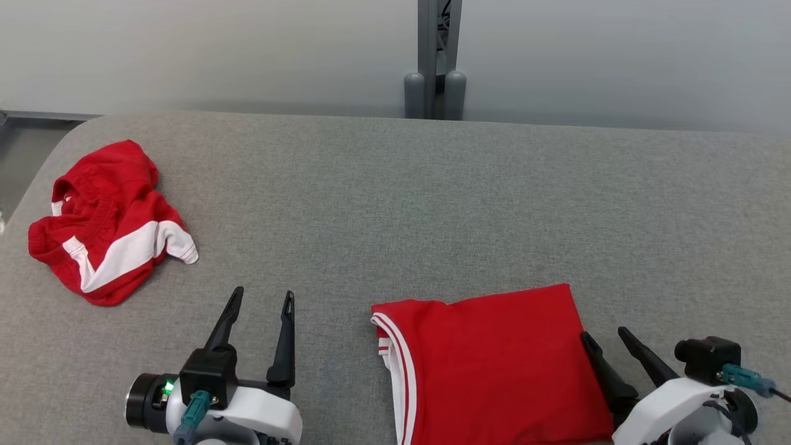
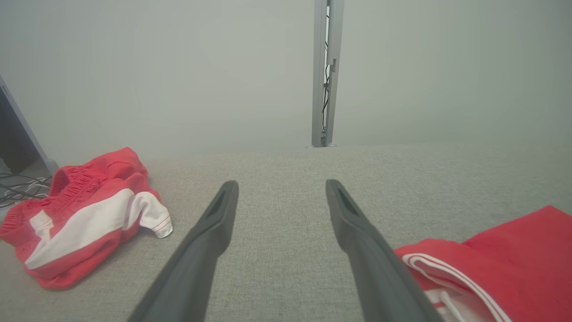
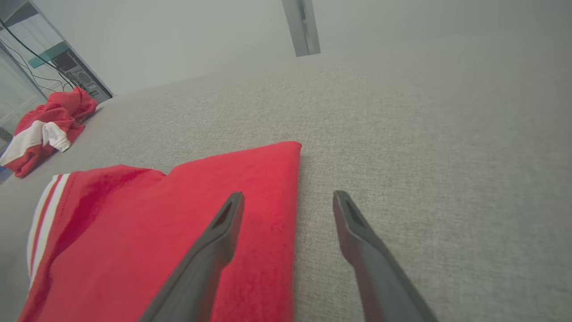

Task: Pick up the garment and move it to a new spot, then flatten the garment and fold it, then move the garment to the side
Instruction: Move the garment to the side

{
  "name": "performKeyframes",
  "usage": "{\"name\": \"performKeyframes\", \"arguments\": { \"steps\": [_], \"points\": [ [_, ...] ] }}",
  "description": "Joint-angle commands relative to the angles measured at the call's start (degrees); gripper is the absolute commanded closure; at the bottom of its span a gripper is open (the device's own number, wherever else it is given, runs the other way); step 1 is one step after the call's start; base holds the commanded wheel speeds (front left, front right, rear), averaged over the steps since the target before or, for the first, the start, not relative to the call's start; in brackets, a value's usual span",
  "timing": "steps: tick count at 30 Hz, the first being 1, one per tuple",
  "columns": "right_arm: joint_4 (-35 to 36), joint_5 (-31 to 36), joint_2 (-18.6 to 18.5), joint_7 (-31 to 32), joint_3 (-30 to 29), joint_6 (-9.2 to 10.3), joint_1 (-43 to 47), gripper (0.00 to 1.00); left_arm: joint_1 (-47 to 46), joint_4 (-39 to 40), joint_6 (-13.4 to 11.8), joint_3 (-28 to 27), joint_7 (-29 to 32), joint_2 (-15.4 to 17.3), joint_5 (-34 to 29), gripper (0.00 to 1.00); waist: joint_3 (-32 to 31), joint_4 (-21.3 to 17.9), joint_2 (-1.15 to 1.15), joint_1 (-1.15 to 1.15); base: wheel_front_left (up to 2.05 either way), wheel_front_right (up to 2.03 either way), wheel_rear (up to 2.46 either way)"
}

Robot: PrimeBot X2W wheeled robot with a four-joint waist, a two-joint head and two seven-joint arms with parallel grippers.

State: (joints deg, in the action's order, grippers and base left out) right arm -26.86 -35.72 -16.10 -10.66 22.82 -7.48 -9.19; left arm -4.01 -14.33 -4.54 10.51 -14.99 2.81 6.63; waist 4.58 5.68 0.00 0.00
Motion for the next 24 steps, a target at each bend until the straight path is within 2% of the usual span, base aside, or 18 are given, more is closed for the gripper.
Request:
{"name": "performKeyframes", "arguments": {
  "steps": [1, 5, 11, 20, 21, 22, 23, 24],
  "points": [
    [-0.74, -3.21, -1.42, 1.20, 1.69, -0.03, -1.22, 0.00, -0.87, -0.61, 0.22, 0.48, -0.17, 0.19, -0.45, 0.00, 0.68, 0.83, 0.00, 0.00, 0.00, 0.00, 0.00],
    [-2.58, -9.00, -3.77, 4.62, 5.30, -0.03, -3.73, 0.00, -1.76, -0.97, -0.27, 1.07, -0.18, 0.17, -0.25, 0.00, 1.56, 1.77, 0.00, 0.00, 0.00, 0.00, 0.00],
    [-4.59, -14.04, -5.31, 7.37, 8.70, -0.03, -6.37, 0.00, -2.50, -1.18, -0.32, 1.75, -0.17, 0.20, -0.17, 0.00, 2.69, 2.97, 0.00, 0.00, 0.00, 0.00, 0.00],
    [-3.21, -22.65, -7.32, 11.96, 15.87, -0.03, -8.79, 0.00, -2.90, -1.15, -0.46, 2.11, -0.17, 0.21, -0.91, 0.00, 4.08, 4.19, 0.00, 0.00, 0.00, 0.00, 0.00],
    [-3.20, -23.08, -7.61, 12.17, 16.64, -0.03, -9.10, 0.10, -3.00, -1.15, -0.36, 2.13, -0.17, 0.21, -1.02, 0.00, 4.20, 4.29, 0.00, 0.00, 0.00, 0.00, 0.00],
    [-3.18, -23.51, -7.91, 12.15, 17.20, -0.03, -9.37, 0.55, -3.11, -1.14, -0.28, 2.17, -0.17, 0.20, -1.10, 0.00, 4.32, 4.38, 0.00, 0.00, 0.00, 0.00, 0.00],
    [-3.17, -23.70, -8.21, 11.98, 17.77, -0.03, -9.52, 0.93, -3.24, -1.12, -0.22, 2.18, -0.17, 0.19, -1.16, 0.00, 4.44, 4.44, 0.00, 0.00, 0.00, 0.00, 0.00],
    [-3.20, -23.88, -8.51, 11.69, 18.51, -0.03, -9.88, 1.00, -3.38, -1.07, -0.22, 2.17, -0.17, 0.19, -1.14, 0.00, 4.60, 4.45, 0.00, 0.00, 0.00, 0.00, 0.00]
  ]
}}
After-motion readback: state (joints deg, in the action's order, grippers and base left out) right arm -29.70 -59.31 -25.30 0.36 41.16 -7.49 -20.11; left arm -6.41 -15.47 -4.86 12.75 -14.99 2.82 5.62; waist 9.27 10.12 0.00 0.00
